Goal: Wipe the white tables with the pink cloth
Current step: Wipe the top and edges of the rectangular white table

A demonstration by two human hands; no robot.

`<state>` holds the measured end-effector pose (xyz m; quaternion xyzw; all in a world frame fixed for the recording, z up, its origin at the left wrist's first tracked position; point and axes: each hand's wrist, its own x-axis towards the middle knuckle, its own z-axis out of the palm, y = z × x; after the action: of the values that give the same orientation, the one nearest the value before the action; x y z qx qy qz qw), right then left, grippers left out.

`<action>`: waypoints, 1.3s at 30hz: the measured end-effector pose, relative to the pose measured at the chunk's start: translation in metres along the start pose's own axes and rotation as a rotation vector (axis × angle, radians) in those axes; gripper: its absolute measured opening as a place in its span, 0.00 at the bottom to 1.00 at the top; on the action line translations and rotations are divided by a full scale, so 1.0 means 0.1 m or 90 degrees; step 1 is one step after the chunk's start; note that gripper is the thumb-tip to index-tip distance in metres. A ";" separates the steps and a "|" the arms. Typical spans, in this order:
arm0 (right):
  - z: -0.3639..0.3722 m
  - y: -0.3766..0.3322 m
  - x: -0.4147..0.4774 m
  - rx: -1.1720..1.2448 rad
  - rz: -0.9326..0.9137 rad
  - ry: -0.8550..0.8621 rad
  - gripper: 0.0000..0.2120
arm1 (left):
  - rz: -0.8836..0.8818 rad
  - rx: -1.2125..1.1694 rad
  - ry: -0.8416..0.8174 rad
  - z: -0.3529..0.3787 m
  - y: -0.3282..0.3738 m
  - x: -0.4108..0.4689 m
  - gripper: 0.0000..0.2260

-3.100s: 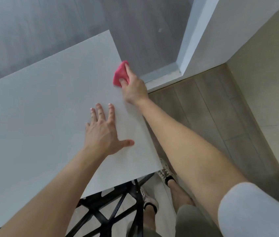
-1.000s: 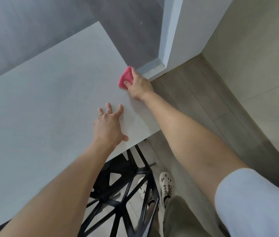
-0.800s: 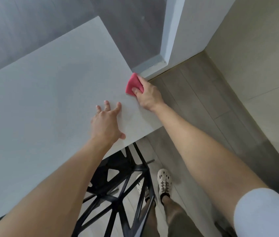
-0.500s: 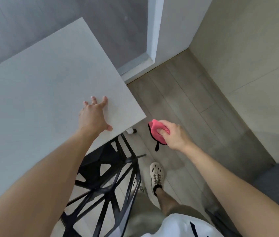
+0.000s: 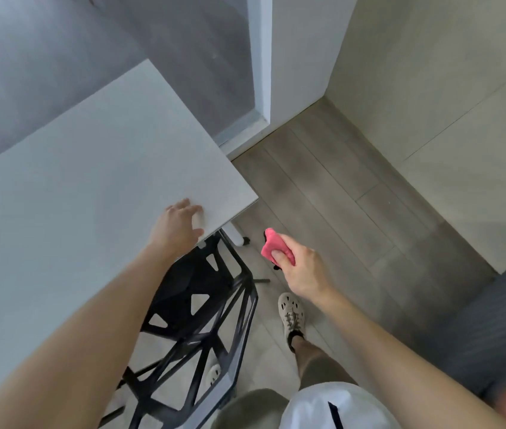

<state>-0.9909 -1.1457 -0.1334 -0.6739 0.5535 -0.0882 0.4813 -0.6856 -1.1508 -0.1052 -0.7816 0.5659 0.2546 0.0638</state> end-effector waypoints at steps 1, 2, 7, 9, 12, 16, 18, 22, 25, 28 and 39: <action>0.06 -0.07 -0.02 0.000 0.002 -0.001 0.22 | 0.030 -0.020 0.009 0.03 -0.05 -0.13 0.21; 0.14 -0.14 -0.05 -0.003 0.006 -0.004 0.23 | 0.051 -0.040 0.014 0.06 -0.12 -0.25 0.16; 0.54 -0.57 -0.21 -0.015 0.028 0.023 0.22 | 0.064 -0.090 0.087 0.17 -0.65 -0.67 0.12; 0.74 -0.73 -0.33 -0.013 0.036 0.046 0.22 | 0.090 -0.092 0.100 0.24 -0.91 -0.78 0.17; 1.05 -0.88 -0.51 0.018 0.070 0.093 0.21 | 0.138 -0.082 0.106 0.33 -1.29 -0.90 0.15; 1.46 -1.07 -0.67 0.106 0.188 0.174 0.16 | 0.212 0.037 0.056 0.44 -1.75 -0.95 0.25; 1.66 -1.12 -0.69 0.149 0.230 0.198 0.16 | 0.248 0.077 0.043 0.44 -1.86 -0.86 0.30; 1.89 -1.16 -0.55 0.202 0.264 0.241 0.15 | 0.326 0.090 0.117 0.47 -1.80 -0.51 0.30; 1.87 -1.16 -0.18 0.241 0.263 0.301 0.14 | 0.422 0.126 0.142 0.53 -1.64 -0.16 0.28; 1.74 -1.12 0.35 0.295 0.233 0.383 0.19 | 0.465 0.137 0.192 0.63 -1.53 0.02 0.26; 2.59 -1.28 0.69 0.436 0.107 0.527 0.29 | 0.490 0.047 0.260 0.66 -1.53 0.00 0.24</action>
<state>-0.7117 -1.0701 -0.2012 -0.3412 0.6884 -0.4825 0.4205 -0.5666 -1.0710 -0.1913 -0.5449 0.8260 0.0796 -0.1207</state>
